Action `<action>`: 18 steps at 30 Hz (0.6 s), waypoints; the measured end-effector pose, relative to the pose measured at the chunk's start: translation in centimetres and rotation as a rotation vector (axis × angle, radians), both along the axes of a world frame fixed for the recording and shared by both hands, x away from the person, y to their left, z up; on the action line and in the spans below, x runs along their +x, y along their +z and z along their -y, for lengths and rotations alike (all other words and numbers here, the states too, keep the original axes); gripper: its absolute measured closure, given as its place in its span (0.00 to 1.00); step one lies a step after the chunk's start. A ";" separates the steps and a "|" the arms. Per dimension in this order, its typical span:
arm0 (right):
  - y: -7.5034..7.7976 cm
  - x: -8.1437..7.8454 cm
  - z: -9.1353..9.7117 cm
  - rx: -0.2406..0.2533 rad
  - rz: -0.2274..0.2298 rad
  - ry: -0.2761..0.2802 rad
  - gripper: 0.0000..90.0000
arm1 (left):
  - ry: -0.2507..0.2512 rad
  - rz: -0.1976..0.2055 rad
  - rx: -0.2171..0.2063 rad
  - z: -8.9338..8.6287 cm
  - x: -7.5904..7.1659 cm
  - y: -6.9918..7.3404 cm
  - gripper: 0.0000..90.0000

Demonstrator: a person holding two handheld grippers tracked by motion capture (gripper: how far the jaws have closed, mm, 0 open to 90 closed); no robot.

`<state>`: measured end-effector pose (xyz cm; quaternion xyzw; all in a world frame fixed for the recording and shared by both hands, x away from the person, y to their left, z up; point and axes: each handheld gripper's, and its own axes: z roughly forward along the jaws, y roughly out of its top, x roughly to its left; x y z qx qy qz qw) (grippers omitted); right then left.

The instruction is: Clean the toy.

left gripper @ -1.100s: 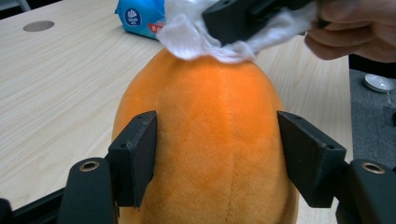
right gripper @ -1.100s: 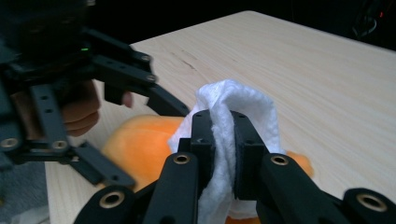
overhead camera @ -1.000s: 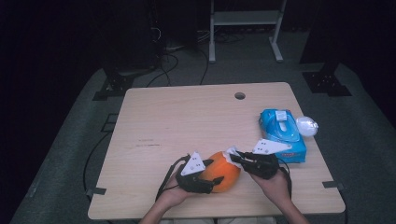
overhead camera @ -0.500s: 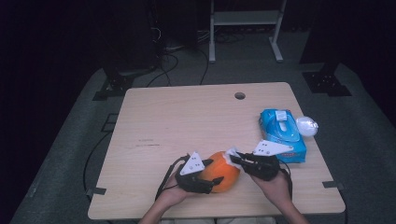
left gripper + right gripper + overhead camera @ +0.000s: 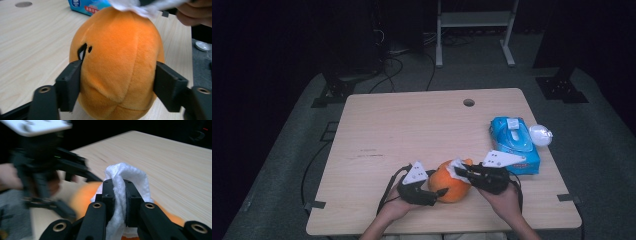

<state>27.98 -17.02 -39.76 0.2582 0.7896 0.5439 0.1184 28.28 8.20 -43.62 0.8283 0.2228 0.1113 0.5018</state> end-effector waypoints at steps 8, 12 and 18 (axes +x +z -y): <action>0.0 0.7 1.5 0.001 -0.008 -0.082 0.89 | 0.023 0.020 -0.076 -0.6 -0.3 1.7 0.45; 1.3 -0.8 -0.5 0.026 0.033 0.009 0.89 | 0.013 0.036 -0.087 -0.4 -0.5 2.2 0.45; 0.1 0.1 -0.1 -0.034 0.012 -0.043 0.89 | -0.009 0.014 -0.120 -0.8 -0.5 2.2 0.39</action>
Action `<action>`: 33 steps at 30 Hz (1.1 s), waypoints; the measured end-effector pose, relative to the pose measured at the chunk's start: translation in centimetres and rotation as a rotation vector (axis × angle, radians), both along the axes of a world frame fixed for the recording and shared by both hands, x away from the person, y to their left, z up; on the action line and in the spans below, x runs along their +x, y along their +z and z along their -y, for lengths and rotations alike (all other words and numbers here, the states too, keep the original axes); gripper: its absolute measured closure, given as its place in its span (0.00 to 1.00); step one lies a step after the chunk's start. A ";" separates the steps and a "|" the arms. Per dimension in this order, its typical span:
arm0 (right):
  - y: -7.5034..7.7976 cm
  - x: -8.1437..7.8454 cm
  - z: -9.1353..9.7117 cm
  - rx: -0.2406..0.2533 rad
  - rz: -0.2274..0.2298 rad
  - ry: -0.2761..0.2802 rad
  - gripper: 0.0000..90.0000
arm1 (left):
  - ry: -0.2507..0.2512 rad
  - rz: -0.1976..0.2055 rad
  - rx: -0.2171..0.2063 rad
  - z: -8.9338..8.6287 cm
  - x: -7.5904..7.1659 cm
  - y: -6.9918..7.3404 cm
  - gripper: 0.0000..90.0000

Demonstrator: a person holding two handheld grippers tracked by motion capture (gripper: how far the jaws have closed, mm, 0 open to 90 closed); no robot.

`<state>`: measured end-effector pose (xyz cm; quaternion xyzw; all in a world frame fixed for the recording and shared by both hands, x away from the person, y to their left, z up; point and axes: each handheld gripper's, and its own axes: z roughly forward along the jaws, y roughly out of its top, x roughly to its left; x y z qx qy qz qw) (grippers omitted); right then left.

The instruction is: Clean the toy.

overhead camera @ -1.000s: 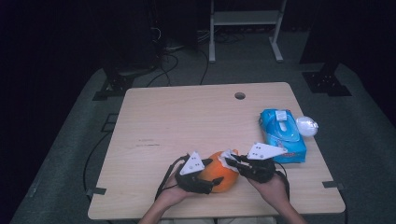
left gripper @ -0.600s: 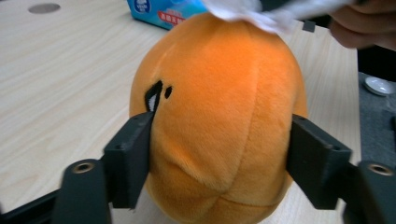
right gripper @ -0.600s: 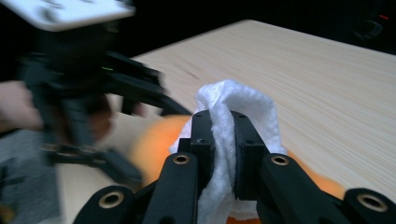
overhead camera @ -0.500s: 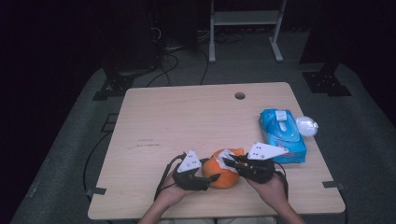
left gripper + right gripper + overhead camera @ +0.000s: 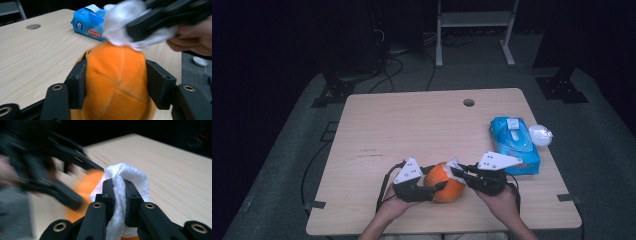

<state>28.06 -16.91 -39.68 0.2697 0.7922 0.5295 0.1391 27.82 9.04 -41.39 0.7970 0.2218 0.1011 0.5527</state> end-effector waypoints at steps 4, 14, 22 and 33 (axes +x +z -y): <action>-0.9 0.9 0.9 0.013 -0.042 -0.035 0.89 | -0.004 -0.032 -0.002 0.3 0.4 -0.5 0.16; 0.9 -0.3 0.3 0.090 -0.015 0.027 0.89 | 0.011 -0.026 0.006 0.1 0.3 0.0 0.43; -1.5 1.3 0.9 0.045 -0.070 -0.022 0.89 | -0.021 -0.048 0.007 -0.2 0.7 -0.3 0.20; 0.4 -0.4 -0.9 0.046 0.008 0.056 0.90 | 0.034 -0.035 -0.022 0.8 0.8 -1.2 0.20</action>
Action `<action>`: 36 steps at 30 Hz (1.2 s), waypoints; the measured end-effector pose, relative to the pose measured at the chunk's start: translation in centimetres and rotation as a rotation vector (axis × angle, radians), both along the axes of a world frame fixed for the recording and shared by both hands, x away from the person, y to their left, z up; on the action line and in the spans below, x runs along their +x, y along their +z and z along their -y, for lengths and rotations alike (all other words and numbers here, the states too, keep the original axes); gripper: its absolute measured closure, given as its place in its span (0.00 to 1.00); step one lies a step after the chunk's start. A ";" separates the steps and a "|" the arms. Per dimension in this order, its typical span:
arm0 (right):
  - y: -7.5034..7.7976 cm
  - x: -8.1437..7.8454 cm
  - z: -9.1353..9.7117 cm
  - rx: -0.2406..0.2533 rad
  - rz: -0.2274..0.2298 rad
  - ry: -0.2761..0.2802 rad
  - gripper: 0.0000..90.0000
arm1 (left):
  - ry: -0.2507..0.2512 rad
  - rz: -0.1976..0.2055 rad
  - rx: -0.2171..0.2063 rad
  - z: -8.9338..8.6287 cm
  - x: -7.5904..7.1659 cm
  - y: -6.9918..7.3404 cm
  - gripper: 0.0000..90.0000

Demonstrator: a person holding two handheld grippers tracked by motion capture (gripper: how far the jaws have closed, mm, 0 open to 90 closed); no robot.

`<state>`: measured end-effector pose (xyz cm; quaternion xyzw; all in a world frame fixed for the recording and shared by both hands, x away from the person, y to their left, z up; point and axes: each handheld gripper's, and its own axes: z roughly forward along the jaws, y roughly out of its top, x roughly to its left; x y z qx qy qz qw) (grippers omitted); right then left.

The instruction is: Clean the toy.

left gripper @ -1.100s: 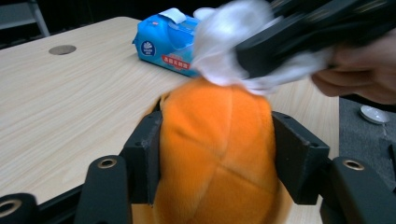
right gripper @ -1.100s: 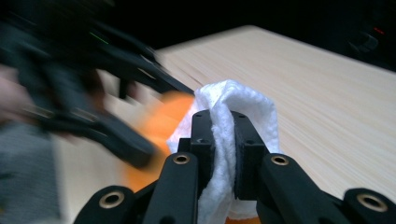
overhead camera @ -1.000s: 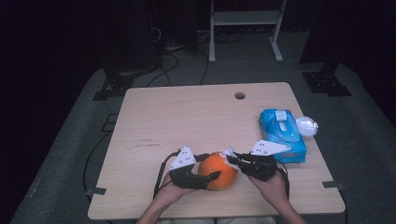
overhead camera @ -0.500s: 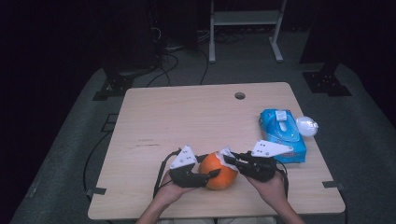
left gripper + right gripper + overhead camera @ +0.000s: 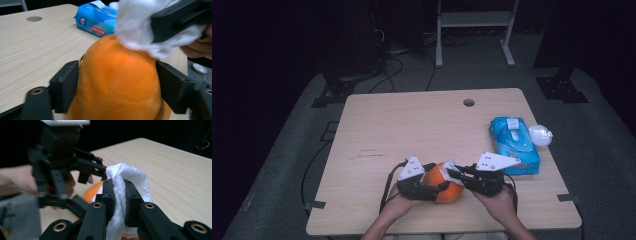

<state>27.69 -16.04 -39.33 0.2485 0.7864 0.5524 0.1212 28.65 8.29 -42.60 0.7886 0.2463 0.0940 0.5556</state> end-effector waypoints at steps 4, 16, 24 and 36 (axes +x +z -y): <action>-0.7 1.2 1.7 0.030 -0.033 -0.061 0.90 | -0.030 -0.025 0.010 -0.3 0.2 -0.5 0.12; 0.4 0.1 0.4 -0.053 0.063 -0.052 0.90 | -0.009 -0.009 0.029 -0.4 0.0 -0.5 0.36; -0.5 1.1 2.1 -0.044 0.011 -0.094 0.90 | -0.050 -0.098 -0.026 -1.1 1.0 -1.1 0.18; -0.3 0.9 2.0 -0.027 0.011 -0.077 0.89 | -0.144 -0.064 0.010 -0.2 -0.2 -0.7 0.23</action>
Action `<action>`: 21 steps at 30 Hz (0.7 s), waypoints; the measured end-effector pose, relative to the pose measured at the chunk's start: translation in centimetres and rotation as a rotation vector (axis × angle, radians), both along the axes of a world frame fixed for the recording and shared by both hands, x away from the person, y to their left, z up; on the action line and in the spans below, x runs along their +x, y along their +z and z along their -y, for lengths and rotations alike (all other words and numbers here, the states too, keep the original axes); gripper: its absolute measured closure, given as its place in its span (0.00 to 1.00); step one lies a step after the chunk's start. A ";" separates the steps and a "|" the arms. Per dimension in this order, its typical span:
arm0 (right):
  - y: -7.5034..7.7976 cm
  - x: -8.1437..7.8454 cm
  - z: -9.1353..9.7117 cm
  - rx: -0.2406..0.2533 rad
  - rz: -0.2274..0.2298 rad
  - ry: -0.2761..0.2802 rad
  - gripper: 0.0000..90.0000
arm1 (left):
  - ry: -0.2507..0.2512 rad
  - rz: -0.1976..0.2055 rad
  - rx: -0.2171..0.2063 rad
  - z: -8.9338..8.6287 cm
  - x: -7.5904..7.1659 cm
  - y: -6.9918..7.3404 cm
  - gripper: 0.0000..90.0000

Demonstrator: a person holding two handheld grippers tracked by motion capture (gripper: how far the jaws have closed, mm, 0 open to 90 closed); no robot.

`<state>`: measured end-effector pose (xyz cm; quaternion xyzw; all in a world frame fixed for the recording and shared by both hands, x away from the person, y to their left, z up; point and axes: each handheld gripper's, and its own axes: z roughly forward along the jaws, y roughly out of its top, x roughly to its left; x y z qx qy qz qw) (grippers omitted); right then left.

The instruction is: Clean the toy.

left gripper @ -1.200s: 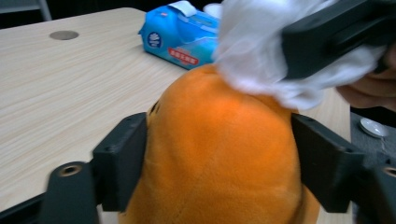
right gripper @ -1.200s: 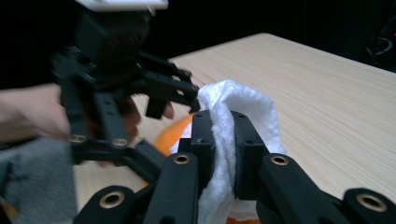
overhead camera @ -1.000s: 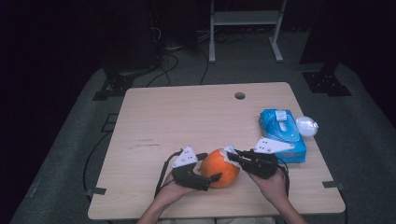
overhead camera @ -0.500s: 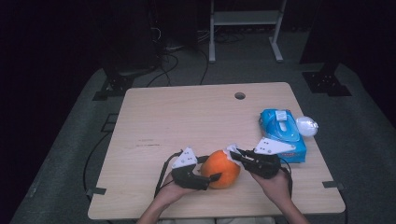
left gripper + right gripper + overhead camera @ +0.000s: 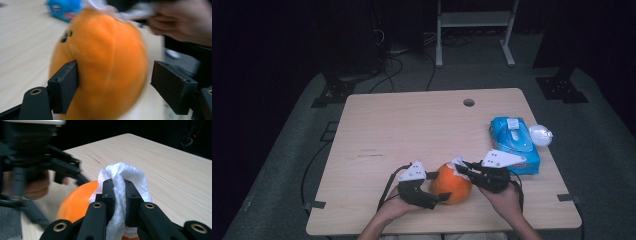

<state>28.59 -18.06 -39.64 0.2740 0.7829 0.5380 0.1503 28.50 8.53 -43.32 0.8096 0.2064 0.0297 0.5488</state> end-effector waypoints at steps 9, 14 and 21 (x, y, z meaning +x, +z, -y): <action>0.9 -1.4 -1.8 -0.012 0.030 0.072 0.89 | 0.086 0.078 0.085 1.6 -0.6 -0.7 0.27; 1.1 -1.4 -2.4 -0.069 0.063 0.072 0.90 | 0.089 0.122 0.104 1.6 -1.1 -0.4 0.39; 0.1 0.2 1.0 -0.015 -0.016 -0.035 0.90 | 0.072 0.132 0.107 1.8 -1.0 -0.5 0.40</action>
